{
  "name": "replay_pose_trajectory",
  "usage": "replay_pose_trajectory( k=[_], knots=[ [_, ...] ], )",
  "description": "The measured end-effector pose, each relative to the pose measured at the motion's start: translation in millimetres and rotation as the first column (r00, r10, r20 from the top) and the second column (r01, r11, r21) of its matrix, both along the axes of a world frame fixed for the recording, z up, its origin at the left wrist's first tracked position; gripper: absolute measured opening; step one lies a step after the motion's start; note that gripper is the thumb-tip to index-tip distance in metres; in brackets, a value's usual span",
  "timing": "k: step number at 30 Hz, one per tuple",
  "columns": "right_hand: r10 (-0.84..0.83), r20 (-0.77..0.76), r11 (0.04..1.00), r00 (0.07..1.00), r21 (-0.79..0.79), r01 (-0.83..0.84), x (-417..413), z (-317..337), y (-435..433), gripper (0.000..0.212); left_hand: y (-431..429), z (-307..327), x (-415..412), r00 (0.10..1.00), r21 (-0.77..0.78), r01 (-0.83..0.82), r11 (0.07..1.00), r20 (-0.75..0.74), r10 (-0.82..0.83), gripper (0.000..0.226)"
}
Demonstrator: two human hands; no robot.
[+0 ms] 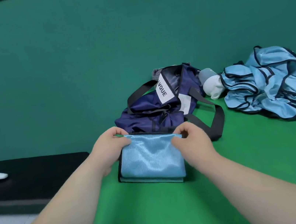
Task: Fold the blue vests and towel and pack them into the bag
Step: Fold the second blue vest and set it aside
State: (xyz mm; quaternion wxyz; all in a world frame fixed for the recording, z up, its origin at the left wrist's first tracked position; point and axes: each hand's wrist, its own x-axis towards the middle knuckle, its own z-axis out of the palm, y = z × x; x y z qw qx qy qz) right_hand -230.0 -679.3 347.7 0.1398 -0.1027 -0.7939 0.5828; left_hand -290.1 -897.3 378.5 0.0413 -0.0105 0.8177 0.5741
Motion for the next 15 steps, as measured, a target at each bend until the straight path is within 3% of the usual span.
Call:
replay_pose_trajectory(
  k=[3, 5, 7, 9, 11, 13, 15],
  knots=[
    [-0.018, 0.053, 0.980, 0.998, 0.199, 0.007, -9.4, -19.3, -3.8, 0.008, 5.8, -18.3, -7.6, 0.998, -0.353, -0.037, 0.935, -0.069, 0.014, 0.010],
    [-0.016, 0.017, 0.964, 1.000, 0.267, 0.011, -9.7, -22.2, -1.4, 0.018, 7.7, -22.6, -0.1, 0.989, -0.442, -0.107, 0.891, -0.135, 0.051, 0.016],
    [0.001, -0.049, 0.935, 0.999, 0.354, 0.017, -5.7, -21.9, 1.1, 0.036, 6.8, -26.6, 11.1, 0.954, -0.483, -0.204, 0.851, -0.293, 0.062, 0.024],
    [0.044, -0.176, 0.872, 0.983, 0.487, 0.048, 2.6, -20.7, -0.2, 0.044, 7.6, -32.2, 26.4, 0.858, -0.491, -0.267, 0.829, -0.512, -0.028, 0.027],
    [0.165, -0.286, 0.773, 0.944, 0.632, 0.056, 11.5, -19.8, -7.2, 0.043, 11.9, -36.2, 40.0, 0.725, -0.540, -0.220, 0.813, -0.648, -0.234, 0.024],
    [0.280, -0.261, 0.644, 0.924, 0.765, 0.021, 14.7, -23.6, -15.1, 0.047, 17.1, -44.1, 43.6, 0.673, -0.718, -0.121, 0.685, -0.567, -0.475, 0.040],
    [0.297, -0.062, 0.516, 0.953, 0.850, -0.105, 14.6, -25.5, -22.0, 0.055, 16.7, -49.8, 39.0, 0.741, -0.887, 0.010, 0.461, -0.303, -0.599, 0.070]
  ],
)
